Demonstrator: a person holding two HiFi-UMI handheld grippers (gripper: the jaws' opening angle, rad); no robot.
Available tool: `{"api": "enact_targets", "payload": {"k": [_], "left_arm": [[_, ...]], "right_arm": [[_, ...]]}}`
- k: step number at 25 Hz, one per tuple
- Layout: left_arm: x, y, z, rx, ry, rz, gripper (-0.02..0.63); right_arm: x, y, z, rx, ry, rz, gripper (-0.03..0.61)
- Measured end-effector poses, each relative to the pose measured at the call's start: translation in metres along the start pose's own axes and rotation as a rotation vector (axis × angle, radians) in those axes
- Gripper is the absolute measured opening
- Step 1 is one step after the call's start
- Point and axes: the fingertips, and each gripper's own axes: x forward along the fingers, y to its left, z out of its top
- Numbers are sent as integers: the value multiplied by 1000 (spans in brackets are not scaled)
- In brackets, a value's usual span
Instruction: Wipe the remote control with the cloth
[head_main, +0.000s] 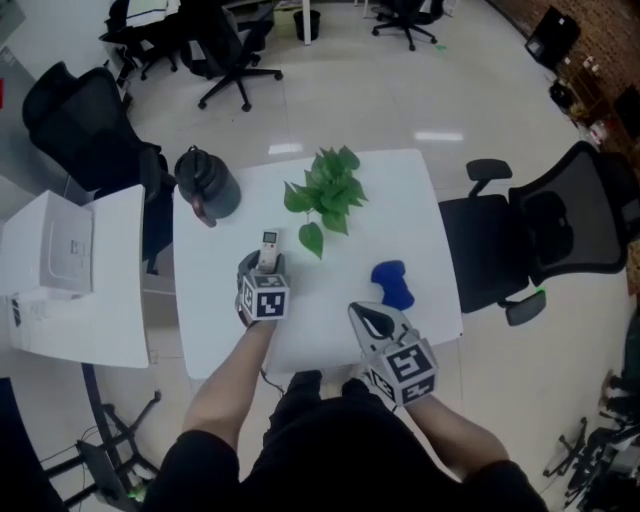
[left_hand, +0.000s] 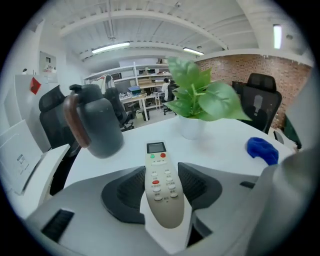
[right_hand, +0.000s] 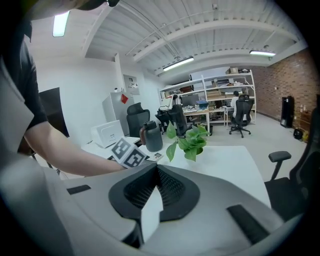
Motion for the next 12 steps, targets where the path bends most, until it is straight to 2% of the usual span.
{"api": "enact_targets", "payload": {"k": [5, 12], "left_arm": [[-81, -39, -16, 32, -54, -29, 210], [-172, -108, 2, 99, -181, -59, 210]], "right_arm": [[-28, -13, -12, -42, 3, 4, 9], [-53, -35, -43, -88, 45, 22, 9]]}}
